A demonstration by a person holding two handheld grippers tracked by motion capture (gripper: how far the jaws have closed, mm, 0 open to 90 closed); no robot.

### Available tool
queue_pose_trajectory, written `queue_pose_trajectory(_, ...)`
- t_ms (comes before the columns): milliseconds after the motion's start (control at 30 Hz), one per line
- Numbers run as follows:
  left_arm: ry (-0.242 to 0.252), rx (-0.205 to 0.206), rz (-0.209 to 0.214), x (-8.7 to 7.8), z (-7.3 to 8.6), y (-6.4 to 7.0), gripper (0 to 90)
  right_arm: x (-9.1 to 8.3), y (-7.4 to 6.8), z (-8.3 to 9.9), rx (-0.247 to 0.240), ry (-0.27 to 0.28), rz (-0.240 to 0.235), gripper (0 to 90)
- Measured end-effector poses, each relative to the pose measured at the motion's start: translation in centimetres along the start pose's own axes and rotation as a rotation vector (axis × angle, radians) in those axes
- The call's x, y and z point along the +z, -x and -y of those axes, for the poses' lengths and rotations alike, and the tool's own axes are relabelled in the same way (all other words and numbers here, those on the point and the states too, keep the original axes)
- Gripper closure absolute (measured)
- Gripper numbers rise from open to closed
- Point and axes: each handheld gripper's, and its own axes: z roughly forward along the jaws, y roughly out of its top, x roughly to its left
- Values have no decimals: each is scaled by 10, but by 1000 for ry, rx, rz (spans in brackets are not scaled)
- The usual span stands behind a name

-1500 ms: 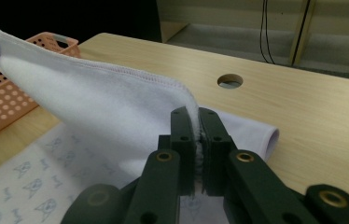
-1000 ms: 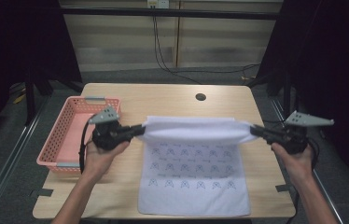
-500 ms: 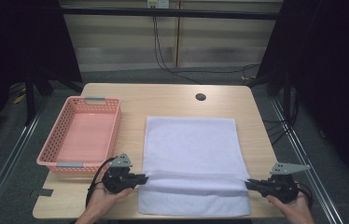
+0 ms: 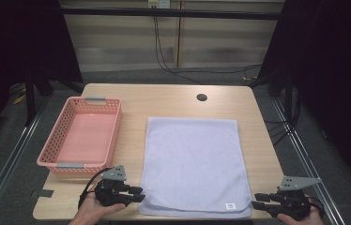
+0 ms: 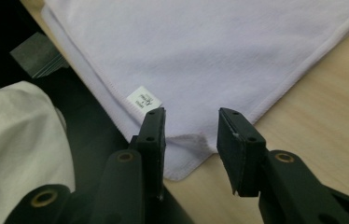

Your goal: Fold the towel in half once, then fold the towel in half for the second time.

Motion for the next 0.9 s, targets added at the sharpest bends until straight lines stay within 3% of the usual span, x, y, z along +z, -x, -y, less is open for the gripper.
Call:
queue_pose_trajectory(100,66,-31,-35,-3,-8,-9,621,0,9,-2,21,52,41,603)
queue_pose_trajectory(200,62,-39,-76,10,-22,-19,601,9,22,-12,41,86,89,579)
queue_pose_trajectory(267,57,-50,-87,22,-33,-30,580,16,29,-23,39,89,115,554)
queue_pose_trajectory(367,37,-71,-142,36,-44,-45,574,33,39,-41,29,83,133,523)
queue_pose_trajectory(433,35,-104,-176,45,-51,-53,566,47,46,-52,16,63,150,505)
queue_pose_trajectory(533,13,-90,-186,58,-53,-62,572,69,56,-63,13,11,161,490)
queue_pose_trajectory(600,-15,-111,-205,64,-52,-69,568,81,59,-69,-16,-27,178,490)
queue_pose_trajectory(667,-25,-85,-212,68,-50,-73,560,89,62,-75,-35,-28,219,477)
queue_pose_trajectory(700,-17,-109,-215,68,-51,-75,599,91,64,-78,-34,-19,221,482)
queue_pose_trajectory(733,-17,-130,-213,67,-51,-76,616,93,67,-80,-35,-9,255,500)
queue_pose_trajectory(800,-31,-81,-251,68,-50,-73,663,100,72,-81,-35,-40,250,534)
queue_pose_trajectory(833,-25,-90,-251,68,-50,-73,694,103,72,-79,-54,-43,264,542)
queue_pose_trajectory(900,-21,-83,-248,68,-48,-73,741,101,71,-79,-38,-54,269,603)
